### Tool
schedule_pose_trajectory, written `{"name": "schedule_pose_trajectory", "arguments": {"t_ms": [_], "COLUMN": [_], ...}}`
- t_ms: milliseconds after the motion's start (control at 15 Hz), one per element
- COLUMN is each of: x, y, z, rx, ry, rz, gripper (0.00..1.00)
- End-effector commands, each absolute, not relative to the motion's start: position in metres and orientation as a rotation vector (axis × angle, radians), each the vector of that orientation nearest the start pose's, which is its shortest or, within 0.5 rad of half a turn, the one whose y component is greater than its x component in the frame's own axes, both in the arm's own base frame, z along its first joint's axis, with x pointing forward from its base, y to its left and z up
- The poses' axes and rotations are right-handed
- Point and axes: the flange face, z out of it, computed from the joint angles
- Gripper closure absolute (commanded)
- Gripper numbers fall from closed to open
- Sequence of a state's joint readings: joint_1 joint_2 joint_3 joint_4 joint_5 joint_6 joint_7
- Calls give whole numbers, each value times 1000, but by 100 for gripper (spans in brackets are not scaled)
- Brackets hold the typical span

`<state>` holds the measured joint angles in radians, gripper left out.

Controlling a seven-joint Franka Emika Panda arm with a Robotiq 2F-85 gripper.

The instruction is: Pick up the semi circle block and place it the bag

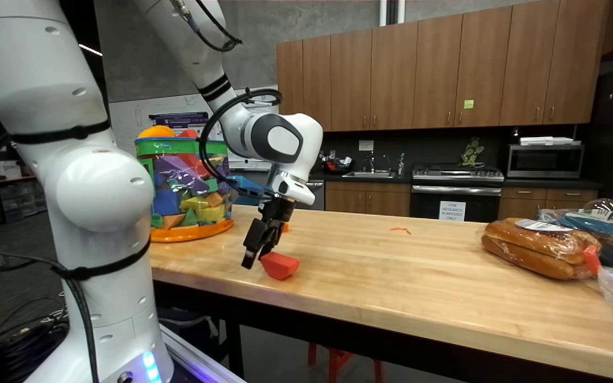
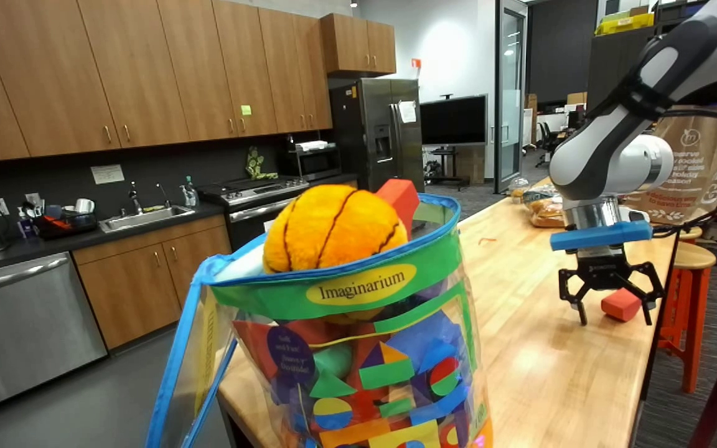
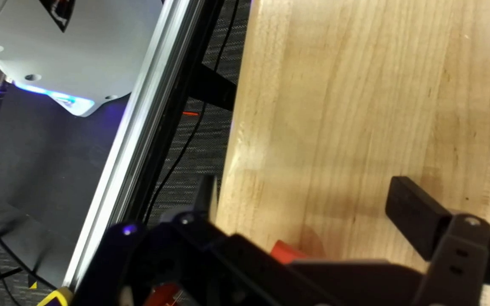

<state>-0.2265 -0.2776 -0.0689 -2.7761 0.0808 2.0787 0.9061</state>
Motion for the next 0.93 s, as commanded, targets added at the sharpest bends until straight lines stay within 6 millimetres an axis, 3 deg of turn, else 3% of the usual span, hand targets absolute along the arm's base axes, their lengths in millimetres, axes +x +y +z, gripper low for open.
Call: {"name": "schedule_pose_trajectory", "arguments": {"t_ms": [0, 400, 800, 867], "x": [316, 310, 303, 302], "y": [-100, -111, -135, -138], "z": [253, 257, 261, 262], "rx": [-2513, -2444, -2371, -2361], "ry": [1846, 1891, 1977, 1982], "rz": [651, 668, 630, 628], "gripper": [0, 0, 0, 25]}}
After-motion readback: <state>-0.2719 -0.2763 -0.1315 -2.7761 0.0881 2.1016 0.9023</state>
